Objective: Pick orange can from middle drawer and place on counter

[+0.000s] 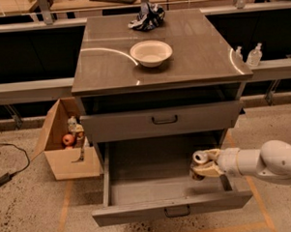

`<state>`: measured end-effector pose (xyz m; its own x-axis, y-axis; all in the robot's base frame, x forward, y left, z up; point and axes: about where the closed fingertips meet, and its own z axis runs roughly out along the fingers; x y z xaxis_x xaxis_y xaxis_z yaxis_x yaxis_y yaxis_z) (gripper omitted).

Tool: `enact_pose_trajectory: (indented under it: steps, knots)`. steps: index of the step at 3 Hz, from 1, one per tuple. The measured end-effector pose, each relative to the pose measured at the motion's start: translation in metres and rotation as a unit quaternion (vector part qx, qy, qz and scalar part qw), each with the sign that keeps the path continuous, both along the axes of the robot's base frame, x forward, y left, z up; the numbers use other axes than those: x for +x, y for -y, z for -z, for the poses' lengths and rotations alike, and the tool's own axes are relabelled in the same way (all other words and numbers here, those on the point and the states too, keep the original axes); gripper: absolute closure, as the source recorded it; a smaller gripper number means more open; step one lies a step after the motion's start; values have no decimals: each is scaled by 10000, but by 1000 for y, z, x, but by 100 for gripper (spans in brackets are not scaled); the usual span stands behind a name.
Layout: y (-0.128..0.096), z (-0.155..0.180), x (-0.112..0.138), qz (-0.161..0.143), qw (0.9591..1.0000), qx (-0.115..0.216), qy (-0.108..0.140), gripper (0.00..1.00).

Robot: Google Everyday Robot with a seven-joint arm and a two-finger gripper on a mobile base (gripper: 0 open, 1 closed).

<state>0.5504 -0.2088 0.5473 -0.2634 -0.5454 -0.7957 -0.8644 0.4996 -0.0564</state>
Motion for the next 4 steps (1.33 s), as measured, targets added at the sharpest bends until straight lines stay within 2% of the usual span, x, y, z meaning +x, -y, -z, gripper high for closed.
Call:
enact_pose_trajectory:
  steps: [1, 2, 3, 4]
  knots:
    - [7, -71, -20, 197, 9994, -3, 277, 100]
    - [18, -150, -27, 328, 9978, 66, 567, 100]
    - [27, -218, -18, 264, 9966, 122, 774, 100]
    - [32, -277, 5, 65, 9958, 157, 896, 100]
